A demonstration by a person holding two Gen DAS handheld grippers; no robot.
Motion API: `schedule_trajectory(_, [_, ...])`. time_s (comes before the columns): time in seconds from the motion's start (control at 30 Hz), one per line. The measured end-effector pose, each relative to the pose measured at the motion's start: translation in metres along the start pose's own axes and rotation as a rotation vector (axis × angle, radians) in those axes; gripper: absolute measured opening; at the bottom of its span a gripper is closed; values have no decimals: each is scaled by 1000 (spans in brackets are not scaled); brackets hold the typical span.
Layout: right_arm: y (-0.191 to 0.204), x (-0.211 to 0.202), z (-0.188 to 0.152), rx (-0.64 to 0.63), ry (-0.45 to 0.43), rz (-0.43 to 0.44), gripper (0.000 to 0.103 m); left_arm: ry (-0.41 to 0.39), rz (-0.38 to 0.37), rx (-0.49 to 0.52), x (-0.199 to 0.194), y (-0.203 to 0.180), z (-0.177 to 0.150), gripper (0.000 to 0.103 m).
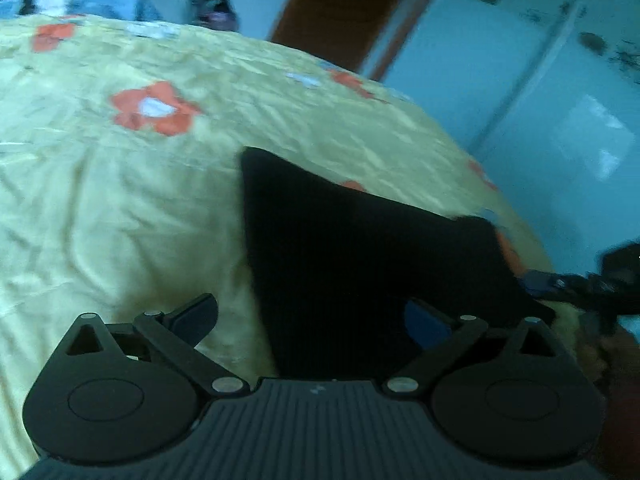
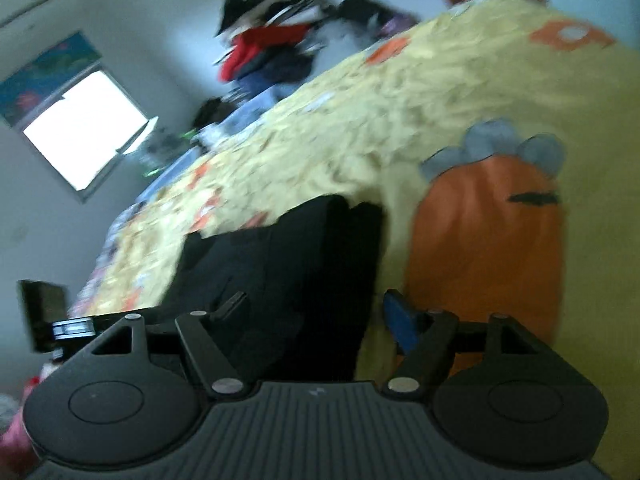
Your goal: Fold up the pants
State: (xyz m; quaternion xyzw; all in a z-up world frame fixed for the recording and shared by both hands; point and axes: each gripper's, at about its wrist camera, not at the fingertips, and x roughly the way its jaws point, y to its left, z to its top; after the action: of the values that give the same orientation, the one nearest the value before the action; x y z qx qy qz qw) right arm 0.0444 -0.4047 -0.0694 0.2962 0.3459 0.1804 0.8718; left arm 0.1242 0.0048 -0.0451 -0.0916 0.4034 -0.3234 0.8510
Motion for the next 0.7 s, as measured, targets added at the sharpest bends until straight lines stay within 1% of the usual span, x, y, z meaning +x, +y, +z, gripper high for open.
schedule_trajectory(0.07, [-4,5,5,-2,57,81,74,11,-54,-3,4,-1,0,101])
schedule_trajectory(0.1, [-6,8,7,-3,71,98,74,17,-80,-2,8,-3,2,101])
schedule_trajectory(0.17, [-12,13,13,26,92,149,74,17,-88,3,14,-7,3,101])
schedule_trajectory(0.23, [-14,20,18,51,91,184,74,11,-90,-8,19,-10,5,101])
schedule_trajectory(0.33, [-7,34,24,48,71,159,71,-8,-108,-37,23,-9,6,100])
schedule_trajectory(0.37, [-4,39,25,40,65,144,64,-14,-106,-56,26,-8,8,99])
schedule_trajectory(0.4, [-1,43,24,36,63,129,59,-23,-100,-76,25,-8,8,99])
schedule_trajectory(0.43, [2,46,23,33,61,112,47,-29,-88,-72,23,-10,7,91])
schedule_trajectory(0.47, [6,46,20,22,63,93,39,-32,-61,-43,22,-14,4,77])
schedule_trajectory(0.5, [8,45,17,16,61,82,37,-34,-22,-8,22,-17,4,60])
schedule_trajectory(0.53, [8,42,13,22,55,79,33,-37,27,31,20,-22,3,53])
schedule_trajectory(0.57, [8,38,10,36,45,83,30,-39,51,51,18,-23,2,39])
schedule_trajectory(0.6, [10,35,7,50,29,89,29,-50,44,43,13,-22,1,28])
schedule_trajectory(0.67, [17,27,3,69,-8,99,26,-83,19,13,2,-17,3,20])
schedule_trajectory(0.7, [23,24,4,66,-23,103,26,-108,12,16,-5,-16,4,18])
